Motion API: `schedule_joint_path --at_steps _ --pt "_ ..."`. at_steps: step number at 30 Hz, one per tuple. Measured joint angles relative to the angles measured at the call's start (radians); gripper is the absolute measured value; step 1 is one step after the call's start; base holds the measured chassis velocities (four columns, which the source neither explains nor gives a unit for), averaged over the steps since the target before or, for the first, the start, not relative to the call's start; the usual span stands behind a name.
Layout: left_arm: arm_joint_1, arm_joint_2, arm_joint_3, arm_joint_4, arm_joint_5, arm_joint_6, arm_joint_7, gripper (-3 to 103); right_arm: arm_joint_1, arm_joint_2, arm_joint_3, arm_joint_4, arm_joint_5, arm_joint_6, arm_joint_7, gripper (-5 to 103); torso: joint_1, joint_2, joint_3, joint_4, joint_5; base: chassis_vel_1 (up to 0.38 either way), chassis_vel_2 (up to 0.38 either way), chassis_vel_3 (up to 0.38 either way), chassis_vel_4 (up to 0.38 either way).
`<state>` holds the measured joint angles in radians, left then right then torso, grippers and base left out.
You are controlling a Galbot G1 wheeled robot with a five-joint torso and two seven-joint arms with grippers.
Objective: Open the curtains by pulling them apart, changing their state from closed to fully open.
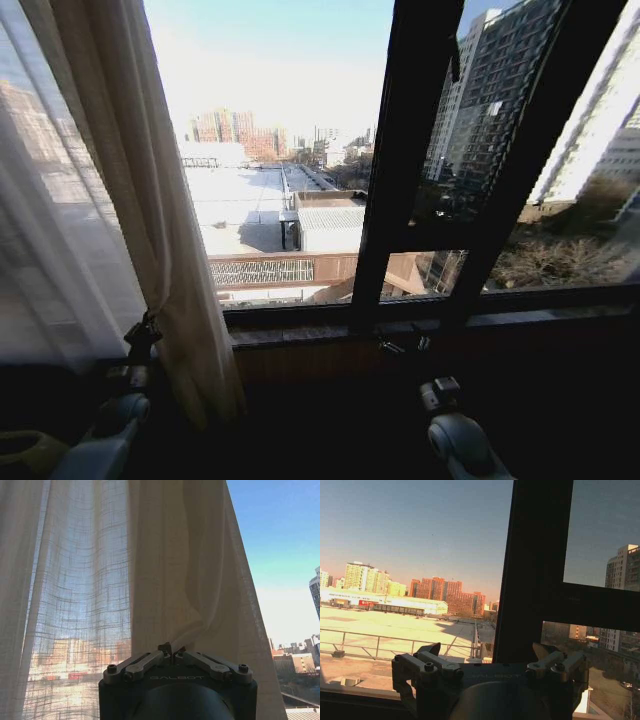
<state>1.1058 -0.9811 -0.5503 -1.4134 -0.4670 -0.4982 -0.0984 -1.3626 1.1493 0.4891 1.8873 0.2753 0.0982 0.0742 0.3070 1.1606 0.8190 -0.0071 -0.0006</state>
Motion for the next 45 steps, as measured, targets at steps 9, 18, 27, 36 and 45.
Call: schedule_joint_path --at_steps 9,18,27,36,45 --pt "-0.082 0.036 0.019 0.085 -0.074 0.022 -0.026 0 0.000 0.000 0.000 0.000 0.000 0.000 0.000 100 0.000 0.000 0.000 -0.0009 0.0011 0.004 0.003 -0.007 -0.004" --pt "-0.137 0.190 -0.054 0.385 -0.127 0.024 -0.148 0 0.000 0.000 0.000 0.000 0.000 0.000 0.000 100 0.000 0.000 0.000 0.0000 0.0003 0.000 0.000 0.000 0.000" --pt "-0.115 0.283 -0.098 0.499 -0.147 0.035 -0.267 0 0.000 0.000 0.000 0.000 0.000 0.000 0.000 100 0.000 0.000 0.000 -0.0003 0.0003 0.000 0.000 0.000 0.000" --pt "-0.093 0.360 -0.168 0.542 -0.157 0.057 -0.376 0 0.000 0.000 0.000 0.000 0.000 0.000 0.000 100 0.000 0.000 0.000 -0.0027 -0.0004 -0.024 -0.016 -0.013 -0.013" --pt "-0.035 0.286 -0.203 0.398 -0.158 0.016 -0.318 0 0.000 0.000 0.000 0.000 0.000 0.000 0.000 100 0.000 0.000 0.000 0.0042 0.0009 0.021 0.008 0.006 0.007"
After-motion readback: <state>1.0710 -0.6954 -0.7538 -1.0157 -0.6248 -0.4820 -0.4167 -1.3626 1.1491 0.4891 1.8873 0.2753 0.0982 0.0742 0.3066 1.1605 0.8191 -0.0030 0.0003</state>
